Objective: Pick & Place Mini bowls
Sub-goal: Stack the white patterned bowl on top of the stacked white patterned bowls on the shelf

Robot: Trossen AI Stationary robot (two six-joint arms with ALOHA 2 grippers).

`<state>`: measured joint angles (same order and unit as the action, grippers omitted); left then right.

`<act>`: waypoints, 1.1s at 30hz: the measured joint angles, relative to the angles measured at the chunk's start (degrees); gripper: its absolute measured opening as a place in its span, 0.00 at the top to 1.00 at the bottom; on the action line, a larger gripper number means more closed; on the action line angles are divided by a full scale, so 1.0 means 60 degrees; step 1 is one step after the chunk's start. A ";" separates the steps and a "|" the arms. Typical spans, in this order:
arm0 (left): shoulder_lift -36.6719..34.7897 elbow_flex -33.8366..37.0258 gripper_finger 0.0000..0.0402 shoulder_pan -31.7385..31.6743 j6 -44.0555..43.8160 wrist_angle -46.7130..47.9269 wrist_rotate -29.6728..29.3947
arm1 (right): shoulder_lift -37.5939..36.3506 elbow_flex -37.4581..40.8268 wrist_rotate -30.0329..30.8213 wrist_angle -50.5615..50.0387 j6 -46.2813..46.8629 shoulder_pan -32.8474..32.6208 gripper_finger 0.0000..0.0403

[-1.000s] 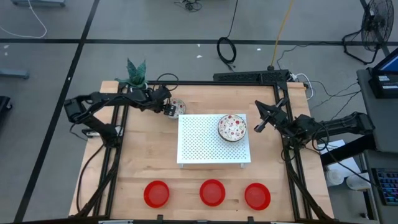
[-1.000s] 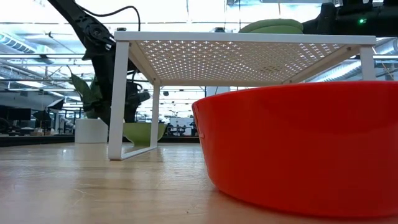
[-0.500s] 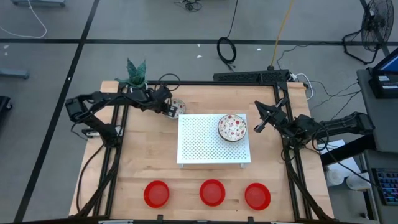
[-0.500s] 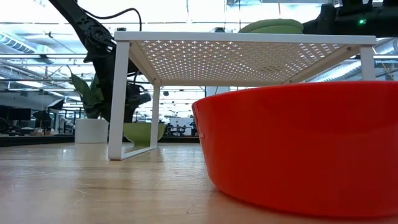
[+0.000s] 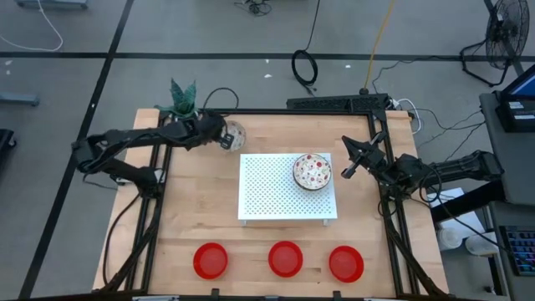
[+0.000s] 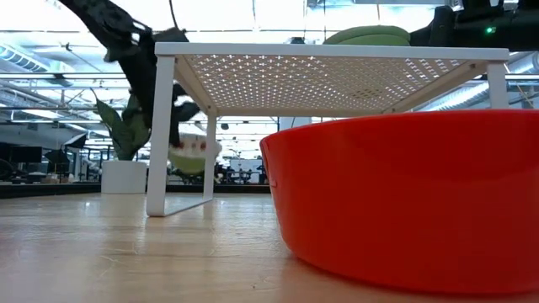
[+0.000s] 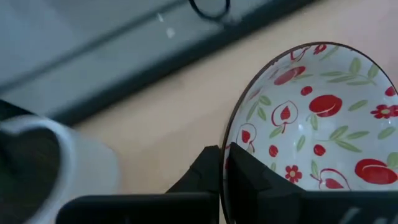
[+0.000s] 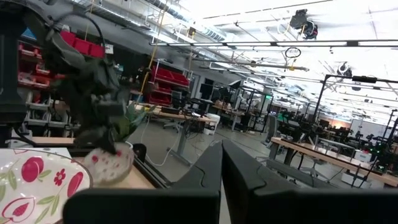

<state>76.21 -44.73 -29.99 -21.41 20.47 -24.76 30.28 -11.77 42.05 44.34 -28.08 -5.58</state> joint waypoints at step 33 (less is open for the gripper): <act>0.0873 -0.2352 0.97 0.5895 1.4818 -0.9165 -0.6200 | 0.2665 -0.1092 -0.0273 0.0427 -0.0510 -0.0222 0.78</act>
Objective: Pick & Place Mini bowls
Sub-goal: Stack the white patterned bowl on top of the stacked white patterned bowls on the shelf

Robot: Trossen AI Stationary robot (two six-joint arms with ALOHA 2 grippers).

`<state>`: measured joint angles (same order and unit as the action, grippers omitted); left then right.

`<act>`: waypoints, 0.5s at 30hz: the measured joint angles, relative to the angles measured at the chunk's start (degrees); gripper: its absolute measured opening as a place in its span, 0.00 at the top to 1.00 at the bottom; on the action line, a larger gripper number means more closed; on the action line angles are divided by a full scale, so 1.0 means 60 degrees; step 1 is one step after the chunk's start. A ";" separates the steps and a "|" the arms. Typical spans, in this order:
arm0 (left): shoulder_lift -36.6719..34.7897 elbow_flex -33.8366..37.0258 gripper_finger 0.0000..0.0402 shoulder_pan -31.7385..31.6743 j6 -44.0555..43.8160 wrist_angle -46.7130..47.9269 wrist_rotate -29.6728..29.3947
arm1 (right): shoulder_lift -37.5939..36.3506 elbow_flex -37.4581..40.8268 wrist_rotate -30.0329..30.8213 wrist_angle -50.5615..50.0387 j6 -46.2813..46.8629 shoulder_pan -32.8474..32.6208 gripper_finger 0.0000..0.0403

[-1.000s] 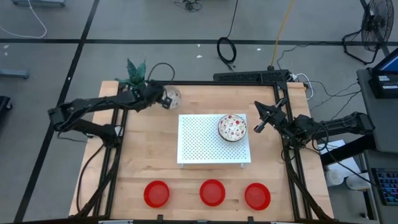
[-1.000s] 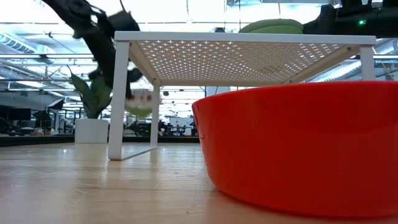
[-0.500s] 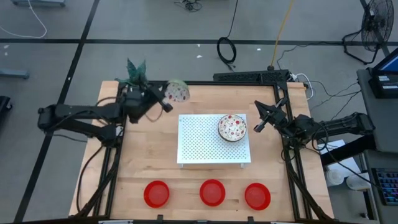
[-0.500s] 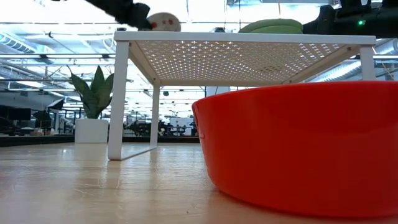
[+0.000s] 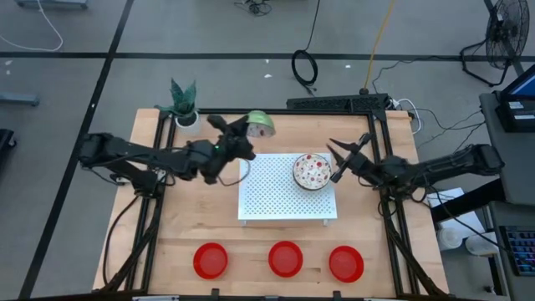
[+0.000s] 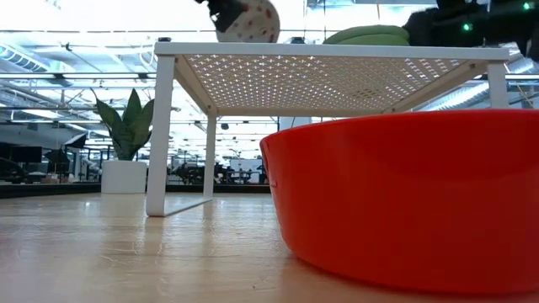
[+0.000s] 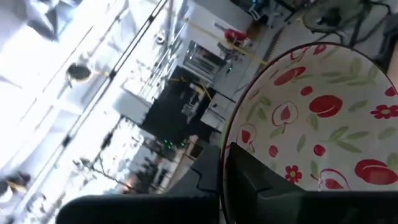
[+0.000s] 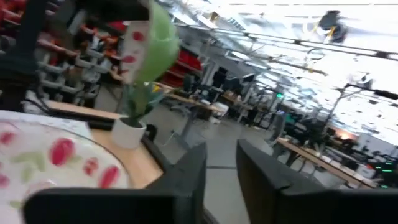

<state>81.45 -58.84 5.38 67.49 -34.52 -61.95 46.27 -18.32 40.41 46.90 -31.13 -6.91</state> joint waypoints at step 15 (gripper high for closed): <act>0.2038 -0.2649 0.96 0.0333 0.2739 0.0077 0.1365 | 0.0884 -0.1344 0.0984 -0.0062 -0.0255 -0.1395 0.43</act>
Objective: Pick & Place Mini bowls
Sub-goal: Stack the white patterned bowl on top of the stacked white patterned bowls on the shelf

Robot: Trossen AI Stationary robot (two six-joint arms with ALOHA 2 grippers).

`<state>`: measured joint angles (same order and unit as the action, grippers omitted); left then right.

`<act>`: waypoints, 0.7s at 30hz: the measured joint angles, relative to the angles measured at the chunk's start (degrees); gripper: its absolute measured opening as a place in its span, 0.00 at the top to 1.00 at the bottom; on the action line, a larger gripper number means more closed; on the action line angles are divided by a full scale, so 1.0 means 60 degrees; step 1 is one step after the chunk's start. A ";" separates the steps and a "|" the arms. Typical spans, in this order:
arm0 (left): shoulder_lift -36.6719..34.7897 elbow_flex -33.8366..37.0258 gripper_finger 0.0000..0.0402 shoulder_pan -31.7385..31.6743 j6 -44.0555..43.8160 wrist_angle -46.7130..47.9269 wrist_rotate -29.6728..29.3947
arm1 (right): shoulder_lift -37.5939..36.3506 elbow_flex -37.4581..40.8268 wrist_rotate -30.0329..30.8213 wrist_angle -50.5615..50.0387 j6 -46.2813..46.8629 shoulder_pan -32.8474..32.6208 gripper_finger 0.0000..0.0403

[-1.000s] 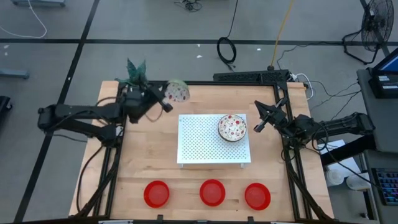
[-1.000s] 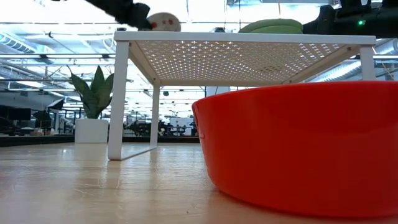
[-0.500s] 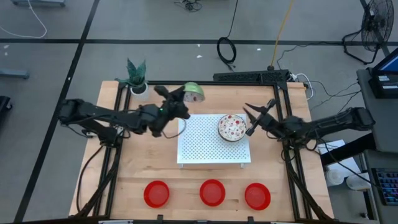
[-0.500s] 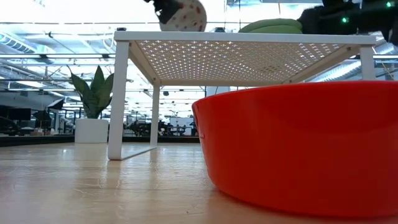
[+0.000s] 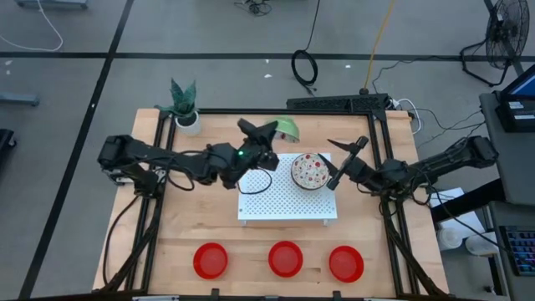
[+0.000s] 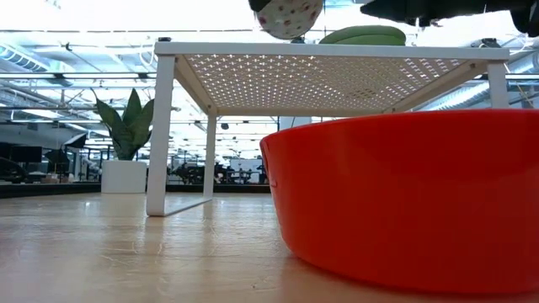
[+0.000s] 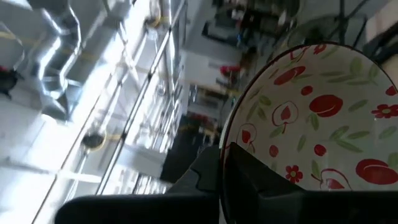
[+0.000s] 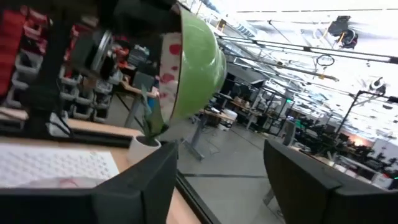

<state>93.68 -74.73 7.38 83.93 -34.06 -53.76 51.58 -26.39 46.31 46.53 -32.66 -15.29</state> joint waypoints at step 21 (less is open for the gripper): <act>0.1015 -0.1352 0.96 0.0356 -0.0252 0.0517 0.0871 | 0.1811 -0.1493 0.0778 0.0360 -0.0934 -0.0575 0.43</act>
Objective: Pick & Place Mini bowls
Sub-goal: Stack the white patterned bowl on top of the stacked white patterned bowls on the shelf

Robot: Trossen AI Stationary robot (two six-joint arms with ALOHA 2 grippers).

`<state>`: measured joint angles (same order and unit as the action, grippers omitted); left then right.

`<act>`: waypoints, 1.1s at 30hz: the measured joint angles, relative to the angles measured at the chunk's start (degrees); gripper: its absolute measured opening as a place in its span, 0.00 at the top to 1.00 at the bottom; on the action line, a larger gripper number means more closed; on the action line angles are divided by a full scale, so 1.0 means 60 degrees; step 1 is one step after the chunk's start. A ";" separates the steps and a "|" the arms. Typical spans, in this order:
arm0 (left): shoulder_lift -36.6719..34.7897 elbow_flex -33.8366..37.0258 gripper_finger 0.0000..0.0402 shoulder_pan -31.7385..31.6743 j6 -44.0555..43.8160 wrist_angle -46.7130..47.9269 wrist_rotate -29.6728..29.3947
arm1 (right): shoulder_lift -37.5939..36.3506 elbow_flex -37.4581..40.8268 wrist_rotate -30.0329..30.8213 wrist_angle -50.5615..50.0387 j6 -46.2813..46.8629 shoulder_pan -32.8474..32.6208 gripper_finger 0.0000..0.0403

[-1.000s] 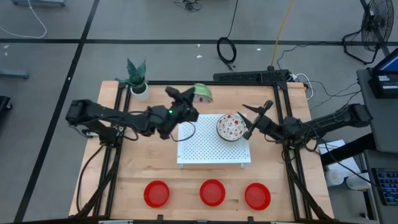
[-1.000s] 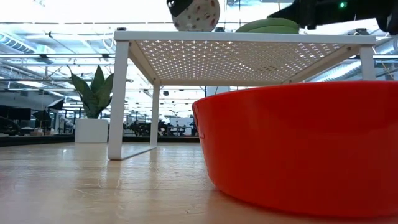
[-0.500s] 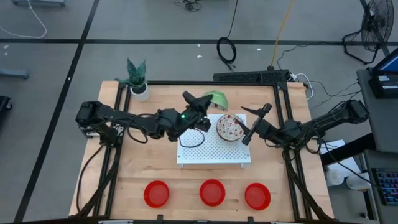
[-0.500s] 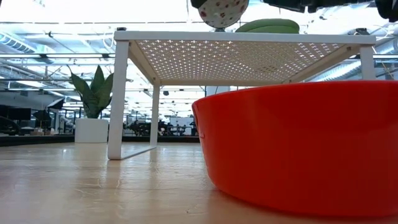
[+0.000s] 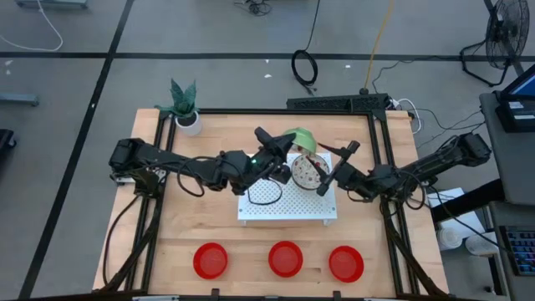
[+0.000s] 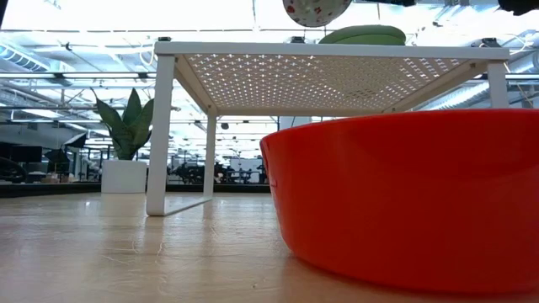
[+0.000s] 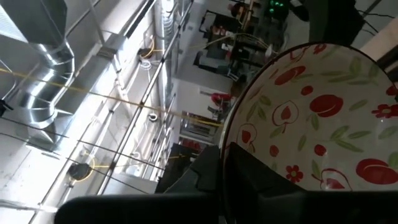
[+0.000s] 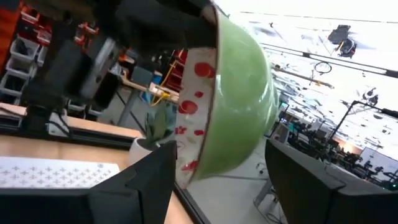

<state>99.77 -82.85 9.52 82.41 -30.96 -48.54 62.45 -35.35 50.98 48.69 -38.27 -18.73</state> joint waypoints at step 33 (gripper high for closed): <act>-0.0004 0.0007 0.64 0.0846 -0.4480 0.1498 0.0528 | 0.0145 -0.0136 -0.0666 0.0764 -0.0663 0.1186 0.99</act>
<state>99.74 -82.81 14.59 55.54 -21.97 -45.37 63.32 -36.16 46.99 53.27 -42.25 -11.62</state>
